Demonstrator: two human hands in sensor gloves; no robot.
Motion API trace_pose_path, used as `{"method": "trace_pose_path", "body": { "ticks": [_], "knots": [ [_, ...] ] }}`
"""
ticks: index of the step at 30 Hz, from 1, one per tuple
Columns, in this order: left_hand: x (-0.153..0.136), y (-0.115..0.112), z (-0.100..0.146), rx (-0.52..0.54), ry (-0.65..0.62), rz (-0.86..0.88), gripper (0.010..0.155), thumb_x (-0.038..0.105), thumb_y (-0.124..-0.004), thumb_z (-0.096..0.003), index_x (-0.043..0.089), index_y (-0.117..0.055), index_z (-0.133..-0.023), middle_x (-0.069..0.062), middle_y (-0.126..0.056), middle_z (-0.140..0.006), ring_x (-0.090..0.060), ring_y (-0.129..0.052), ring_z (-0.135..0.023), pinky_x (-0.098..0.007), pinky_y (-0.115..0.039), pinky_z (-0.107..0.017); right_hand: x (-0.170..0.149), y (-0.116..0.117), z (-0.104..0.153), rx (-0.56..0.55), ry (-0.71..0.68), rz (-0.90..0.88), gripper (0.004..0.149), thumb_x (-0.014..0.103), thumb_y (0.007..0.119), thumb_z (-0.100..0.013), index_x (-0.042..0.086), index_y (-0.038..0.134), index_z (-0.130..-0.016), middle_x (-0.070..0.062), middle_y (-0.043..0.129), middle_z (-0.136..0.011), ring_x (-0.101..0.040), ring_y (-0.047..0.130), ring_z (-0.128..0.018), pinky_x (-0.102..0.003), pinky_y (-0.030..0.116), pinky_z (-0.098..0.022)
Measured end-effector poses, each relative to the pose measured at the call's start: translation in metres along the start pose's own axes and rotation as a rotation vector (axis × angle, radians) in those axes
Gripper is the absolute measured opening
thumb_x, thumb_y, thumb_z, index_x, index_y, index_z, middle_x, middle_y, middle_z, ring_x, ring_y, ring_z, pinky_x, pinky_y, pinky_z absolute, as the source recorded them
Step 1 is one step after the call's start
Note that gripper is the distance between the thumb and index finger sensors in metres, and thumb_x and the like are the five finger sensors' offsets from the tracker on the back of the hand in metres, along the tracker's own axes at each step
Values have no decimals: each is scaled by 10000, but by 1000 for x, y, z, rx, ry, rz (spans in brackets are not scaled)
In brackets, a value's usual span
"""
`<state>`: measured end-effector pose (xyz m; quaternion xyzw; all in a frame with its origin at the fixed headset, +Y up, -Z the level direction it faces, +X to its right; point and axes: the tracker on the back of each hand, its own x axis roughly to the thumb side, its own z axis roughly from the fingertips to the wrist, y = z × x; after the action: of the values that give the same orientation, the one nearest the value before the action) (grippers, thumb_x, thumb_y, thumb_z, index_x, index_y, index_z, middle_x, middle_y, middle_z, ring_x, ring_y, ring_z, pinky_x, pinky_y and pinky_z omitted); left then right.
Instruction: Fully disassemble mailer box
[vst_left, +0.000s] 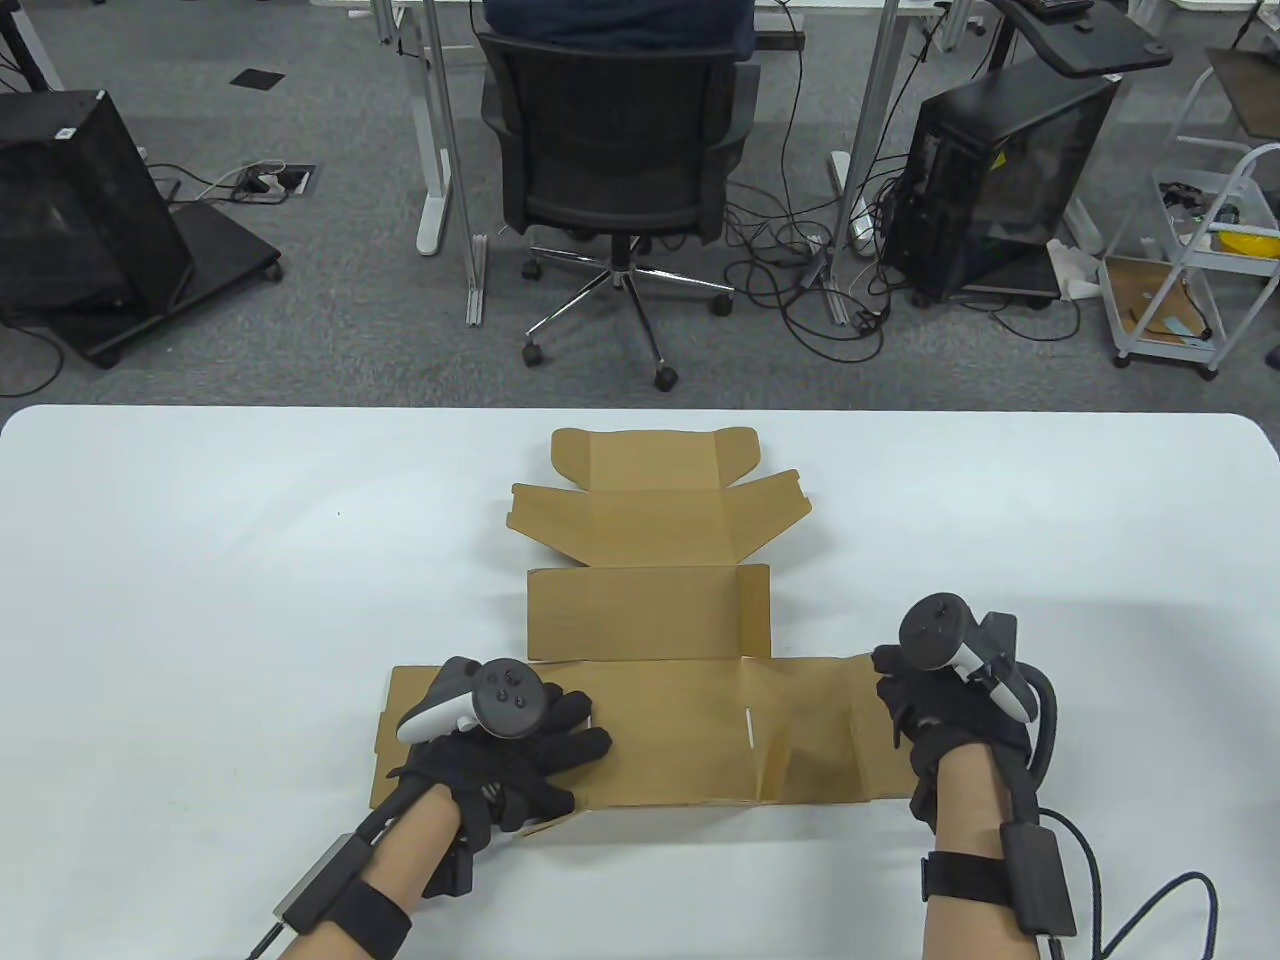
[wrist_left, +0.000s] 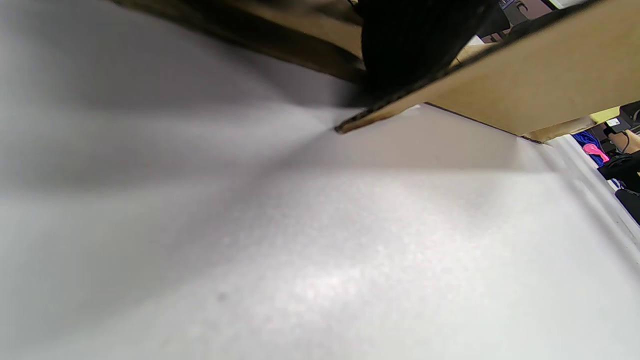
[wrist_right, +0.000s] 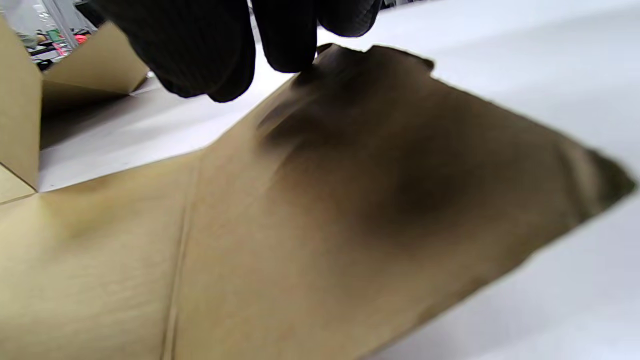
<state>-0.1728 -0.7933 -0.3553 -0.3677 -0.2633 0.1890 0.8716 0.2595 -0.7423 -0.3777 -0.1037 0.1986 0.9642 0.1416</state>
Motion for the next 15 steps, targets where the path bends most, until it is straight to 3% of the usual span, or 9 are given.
{"method": "trace_pose_path", "body": {
  "ticks": [6, 11, 13, 15],
  "knots": [
    [-1, 0, 1, 2, -3, 4, 702, 429, -804, -557, 447, -379, -1115, 108, -72, -1229, -190, 37, -1102, -611, 80, -647, 0, 14, -10, 63, 35, 26, 500, 433, 725, -511, 342, 694, -1002, -1, 513, -1129, -322, 501, -1055, -588, 356, -709],
    [-2, 0, 1, 2, -5, 8, 700, 427, -803, -558, 444, -380, -1116, 108, -72, -1229, -191, 40, -1101, -610, 82, -645, 8, 13, -8, 41, 49, 65, 526, 446, 714, -513, 342, 648, -1024, -15, 477, -1137, -342, 456, -1057, -590, 353, -706],
    [-2, 0, 1, 2, -6, 9, 699, 426, -803, -557, 445, -382, -1115, 107, -74, -1229, -190, 38, -1101, -609, 82, -645, 16, 10, -4, -14, 33, 71, 550, 448, 700, -520, 343, 585, -1047, -16, 404, -1151, -349, 377, -1068, -594, 323, -711],
    [-1, 0, 1, 2, -6, 9, 698, 425, -803, -557, 445, -384, -1114, 106, -75, -1229, -191, 39, -1101, -610, 83, -644, 32, 3, 6, -150, -43, 10, 573, 441, 697, -521, 367, 519, -1060, 17, 315, -1163, -330, 277, -1085, -593, 266, -726]
  ]
}}
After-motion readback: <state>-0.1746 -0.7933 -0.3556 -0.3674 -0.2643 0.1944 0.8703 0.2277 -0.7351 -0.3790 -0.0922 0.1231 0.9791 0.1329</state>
